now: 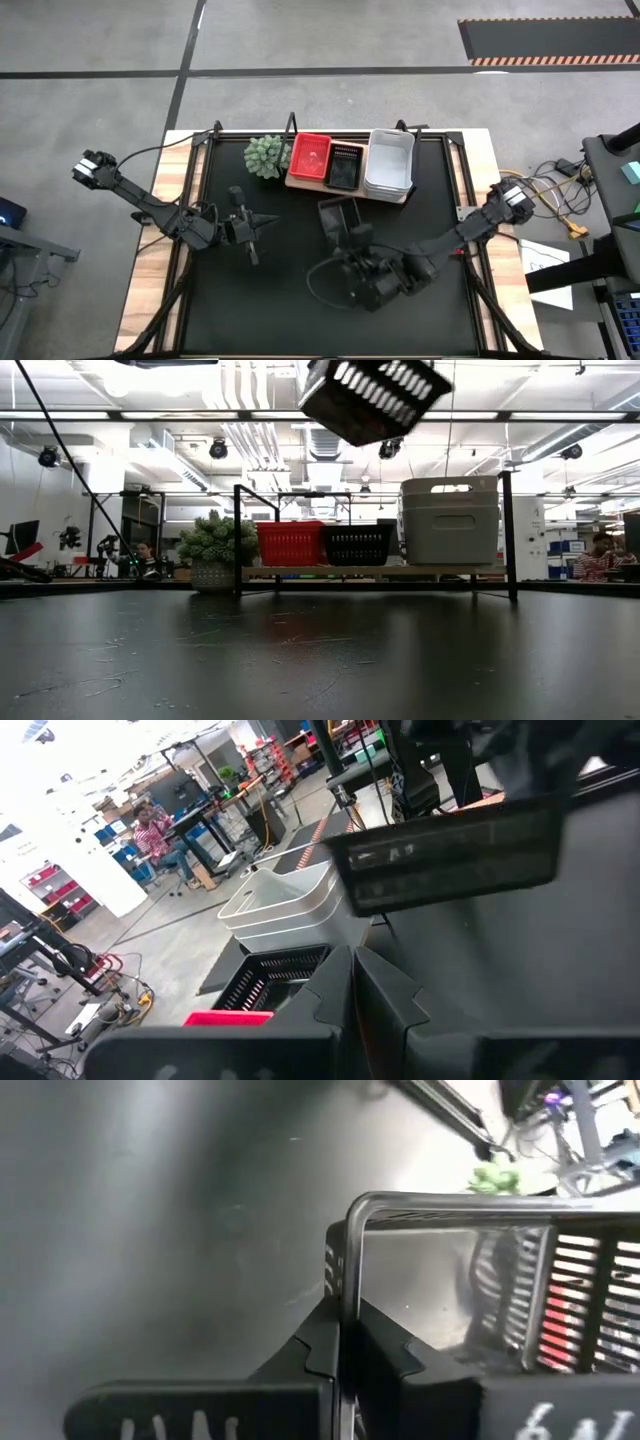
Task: Stack baskets on shelf by color
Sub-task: Stack the black basket bin on the black basket bin on the shelf
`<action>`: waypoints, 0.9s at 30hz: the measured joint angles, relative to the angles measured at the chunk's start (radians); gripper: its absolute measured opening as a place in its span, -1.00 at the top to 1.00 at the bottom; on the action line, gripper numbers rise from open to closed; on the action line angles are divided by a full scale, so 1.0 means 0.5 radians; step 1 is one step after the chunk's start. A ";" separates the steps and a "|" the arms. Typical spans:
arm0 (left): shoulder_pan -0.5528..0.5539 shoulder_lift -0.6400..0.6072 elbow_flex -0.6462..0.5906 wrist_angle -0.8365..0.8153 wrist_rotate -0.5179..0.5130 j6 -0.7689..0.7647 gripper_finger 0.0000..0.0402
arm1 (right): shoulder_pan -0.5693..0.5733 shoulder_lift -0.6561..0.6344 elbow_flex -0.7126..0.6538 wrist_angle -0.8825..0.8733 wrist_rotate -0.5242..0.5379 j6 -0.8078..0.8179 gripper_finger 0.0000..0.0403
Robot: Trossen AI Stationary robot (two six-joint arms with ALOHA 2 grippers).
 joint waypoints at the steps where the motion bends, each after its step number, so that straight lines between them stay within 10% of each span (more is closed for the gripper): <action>1: 0.000 0.000 0.000 -0.001 0.000 0.000 1.00 | -0.036 0.000 0.022 0.000 0.000 -0.036 0.94; 14: 0.000 0.000 0.000 -0.001 0.000 0.002 1.00 | -0.764 0.002 0.366 -0.028 -0.014 -0.174 0.94; 21: 0.000 0.000 0.000 -0.001 0.000 0.002 1.00 | -1.187 0.028 0.397 -0.048 -0.831 -0.139 0.94; 27: 0.000 0.000 0.000 -0.003 0.000 0.004 1.00 | -1.372 0.068 0.386 -0.170 -0.875 -0.148 0.94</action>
